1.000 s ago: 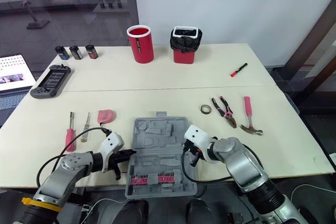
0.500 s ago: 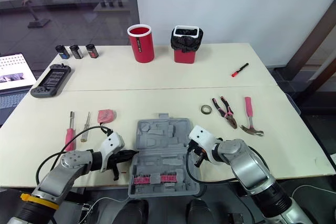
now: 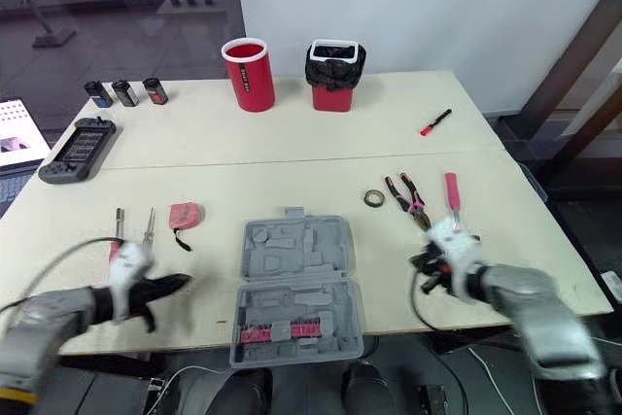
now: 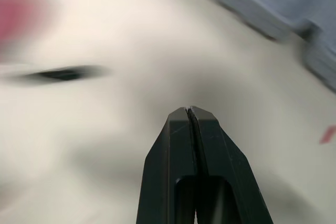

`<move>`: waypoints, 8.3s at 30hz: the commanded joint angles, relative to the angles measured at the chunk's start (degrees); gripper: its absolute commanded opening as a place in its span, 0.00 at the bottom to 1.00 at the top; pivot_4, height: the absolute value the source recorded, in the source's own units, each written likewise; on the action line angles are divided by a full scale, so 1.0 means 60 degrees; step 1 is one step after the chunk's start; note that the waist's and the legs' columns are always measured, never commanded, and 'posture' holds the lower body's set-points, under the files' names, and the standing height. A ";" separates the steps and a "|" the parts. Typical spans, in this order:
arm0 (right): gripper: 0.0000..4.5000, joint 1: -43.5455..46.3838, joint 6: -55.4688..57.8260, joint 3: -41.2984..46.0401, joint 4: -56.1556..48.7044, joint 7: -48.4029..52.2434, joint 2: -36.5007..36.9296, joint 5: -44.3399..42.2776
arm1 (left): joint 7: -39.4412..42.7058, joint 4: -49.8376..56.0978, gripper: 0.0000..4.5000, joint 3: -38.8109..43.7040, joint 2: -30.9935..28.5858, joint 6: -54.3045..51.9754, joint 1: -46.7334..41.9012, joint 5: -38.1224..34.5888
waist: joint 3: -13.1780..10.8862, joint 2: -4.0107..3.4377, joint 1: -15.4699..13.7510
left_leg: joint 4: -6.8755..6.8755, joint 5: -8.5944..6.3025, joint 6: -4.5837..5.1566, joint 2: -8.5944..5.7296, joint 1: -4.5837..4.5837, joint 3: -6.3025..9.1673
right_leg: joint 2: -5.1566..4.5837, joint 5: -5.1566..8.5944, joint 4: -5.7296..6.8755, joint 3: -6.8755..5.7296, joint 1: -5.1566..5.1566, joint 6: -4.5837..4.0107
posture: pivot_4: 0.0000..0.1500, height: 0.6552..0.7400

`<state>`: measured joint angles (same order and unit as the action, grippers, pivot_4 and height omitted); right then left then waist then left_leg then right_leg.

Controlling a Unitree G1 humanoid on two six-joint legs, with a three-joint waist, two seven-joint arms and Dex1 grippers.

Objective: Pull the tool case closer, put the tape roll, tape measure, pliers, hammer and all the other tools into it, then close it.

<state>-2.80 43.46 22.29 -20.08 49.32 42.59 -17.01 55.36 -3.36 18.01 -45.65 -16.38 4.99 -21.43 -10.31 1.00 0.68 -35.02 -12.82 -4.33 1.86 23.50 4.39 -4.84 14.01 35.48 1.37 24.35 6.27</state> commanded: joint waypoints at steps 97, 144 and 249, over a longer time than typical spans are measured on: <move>0.01 0.8780 -0.4225 -0.5241 1.1208 -0.3222 -0.3829 0.2995 | -0.0672 0.4135 1.00 -0.1360 0.1625 0.0064 -0.0521 -0.1088 | -0.0027 0.0022 0.0320 | -0.0060 0.0008 0.0010 0.0039 -0.0058 -0.0068 | 0.0021 -0.0078 0.0100 0.0030 0.0004 -0.0010 | 1.00 0.98; 0.01 0.9694 -0.1463 -0.9339 0.7926 -0.0861 -0.7146 0.3111 | 0.0218 0.3556 1.00 0.0730 0.0853 0.0022 0.1598 -0.1779 | -0.0029 0.0019 0.0370 | -0.0041 0.0007 0.0008 0.0085 -0.0052 -0.0067 | 0.0061 -0.0074 0.0113 0.0017 0.0040 -0.0036 | 1.00 0.98; 0.40 0.7494 -0.5937 -0.7262 1.0000 -0.1880 -0.7878 0.3514 | 0.0333 0.2813 1.00 0.0265 0.0873 0.0316 0.0963 -0.1511 | -0.0030 0.0018 0.0551 | -0.0039 0.0007 0.0008 0.0090 -0.0065 -0.0067 | 0.0066 -0.0076 0.0119 0.0018 0.0033 -0.0036 | 1.00 0.98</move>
<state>42.50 7.59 -21.63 43.59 37.11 -4.29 4.63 57.28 12.35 18.89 -39.96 -15.30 10.57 -30.46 -10.49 1.12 3.99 -35.26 -12.78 -4.28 2.40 23.11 3.99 -4.45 13.56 36.19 1.48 24.55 6.06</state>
